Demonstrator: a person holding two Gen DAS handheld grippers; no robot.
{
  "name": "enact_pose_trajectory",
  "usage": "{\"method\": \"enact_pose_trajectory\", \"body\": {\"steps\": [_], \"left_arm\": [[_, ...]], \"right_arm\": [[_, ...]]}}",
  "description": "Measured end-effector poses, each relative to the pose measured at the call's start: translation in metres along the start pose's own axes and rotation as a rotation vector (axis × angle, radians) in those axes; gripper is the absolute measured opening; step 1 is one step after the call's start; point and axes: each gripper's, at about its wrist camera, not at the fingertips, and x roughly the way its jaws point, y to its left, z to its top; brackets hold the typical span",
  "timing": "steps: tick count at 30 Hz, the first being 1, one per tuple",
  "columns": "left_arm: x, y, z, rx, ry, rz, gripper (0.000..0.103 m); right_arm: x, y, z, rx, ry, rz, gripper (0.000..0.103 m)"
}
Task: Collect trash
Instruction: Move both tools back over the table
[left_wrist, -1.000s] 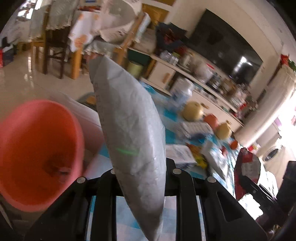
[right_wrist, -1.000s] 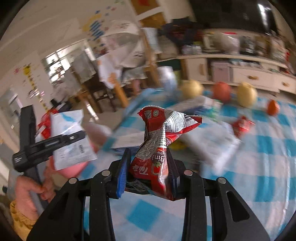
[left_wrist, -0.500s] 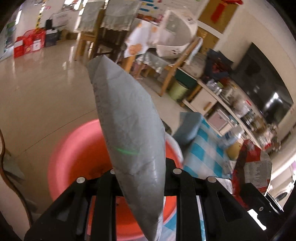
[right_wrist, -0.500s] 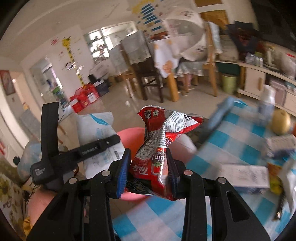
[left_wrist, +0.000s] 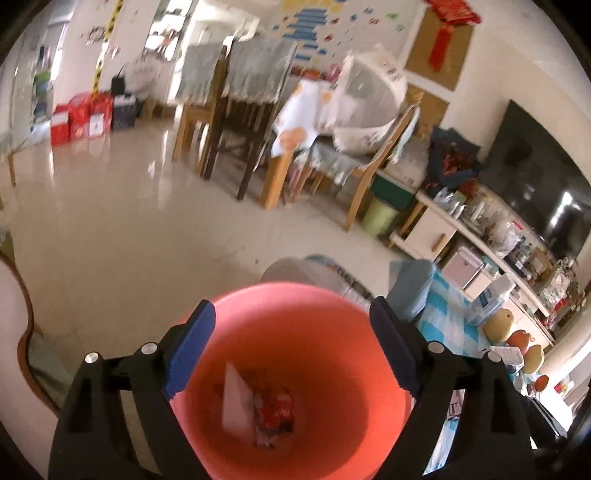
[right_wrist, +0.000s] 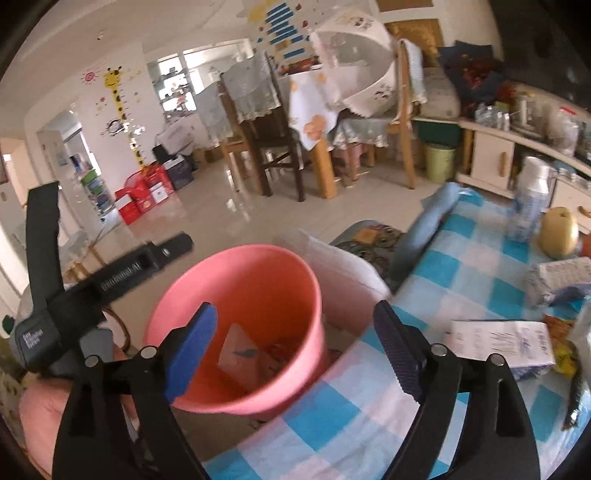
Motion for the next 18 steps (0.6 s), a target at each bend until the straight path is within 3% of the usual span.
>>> {"method": "enact_pose_trajectory", "body": {"steps": [3,6,11,14,18], "left_arm": [[-0.01,-0.022,-0.002,0.104,-0.095,-0.032,0.087],[-0.015,-0.042,-0.006,0.189,-0.124,-0.043,0.088],[-0.011,-0.072,-0.012,0.303,-0.049,-0.063,0.088],[-0.007,-0.082,-0.016,0.32,0.006,-0.056,0.088],[-0.013,-0.087,-0.019,0.305,0.008,-0.087,0.088]], "right_arm": [[-0.014,-0.008,-0.01,-0.024,-0.009,-0.046,0.089],[-0.027,-0.014,-0.023,-0.05,-0.026,-0.098,0.089],[-0.046,-0.027,-0.047,-0.088,-0.046,-0.159,0.09],[-0.058,-0.033,-0.06,-0.102,-0.063,-0.187,0.095],[-0.075,-0.036,-0.074,-0.134,-0.089,-0.248,0.098]]}}
